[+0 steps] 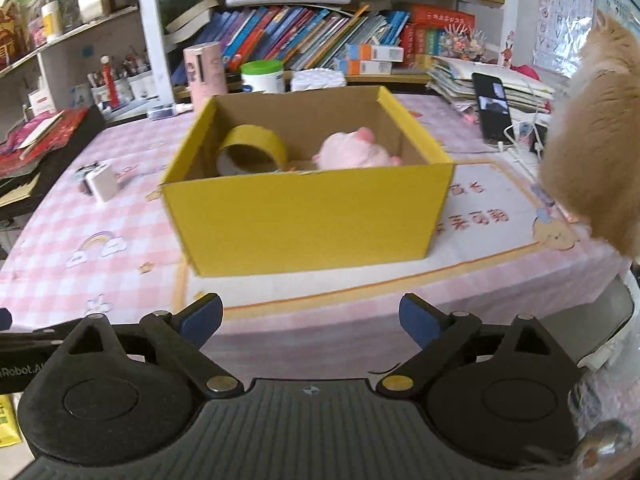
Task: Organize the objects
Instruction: 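Move both tools back toward the white charger and grey toy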
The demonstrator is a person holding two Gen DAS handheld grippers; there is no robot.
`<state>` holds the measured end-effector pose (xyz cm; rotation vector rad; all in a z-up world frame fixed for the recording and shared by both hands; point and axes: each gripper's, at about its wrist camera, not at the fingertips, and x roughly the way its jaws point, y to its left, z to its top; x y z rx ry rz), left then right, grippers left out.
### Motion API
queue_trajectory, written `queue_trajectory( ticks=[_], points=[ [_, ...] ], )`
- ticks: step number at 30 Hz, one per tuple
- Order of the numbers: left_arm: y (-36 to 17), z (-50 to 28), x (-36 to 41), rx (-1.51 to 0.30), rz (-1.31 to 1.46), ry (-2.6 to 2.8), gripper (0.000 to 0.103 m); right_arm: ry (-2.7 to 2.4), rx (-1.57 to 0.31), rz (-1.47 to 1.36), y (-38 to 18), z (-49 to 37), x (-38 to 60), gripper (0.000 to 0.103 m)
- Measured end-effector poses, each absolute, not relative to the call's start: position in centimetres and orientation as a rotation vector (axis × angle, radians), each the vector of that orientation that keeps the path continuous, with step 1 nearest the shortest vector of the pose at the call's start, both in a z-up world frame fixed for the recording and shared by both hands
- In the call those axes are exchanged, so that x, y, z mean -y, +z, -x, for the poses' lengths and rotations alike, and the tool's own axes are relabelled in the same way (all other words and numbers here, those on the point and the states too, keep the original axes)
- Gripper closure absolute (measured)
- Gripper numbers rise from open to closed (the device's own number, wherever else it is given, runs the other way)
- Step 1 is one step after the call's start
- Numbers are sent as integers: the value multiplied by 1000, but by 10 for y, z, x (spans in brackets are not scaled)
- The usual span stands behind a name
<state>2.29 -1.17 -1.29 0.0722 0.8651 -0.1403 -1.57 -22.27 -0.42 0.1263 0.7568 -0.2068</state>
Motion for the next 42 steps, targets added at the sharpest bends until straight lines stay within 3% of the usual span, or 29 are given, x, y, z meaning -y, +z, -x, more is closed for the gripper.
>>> queue_trajectory(
  ticks=[25,42],
  points=[
    [-2,8,-88,-797,-21,-62,2,-59,-724,-53,3,28,108,7],
    [-11,-15,-110,-810,17,-14,2,22,-732,-7,-1,2,74,7]
  ],
)
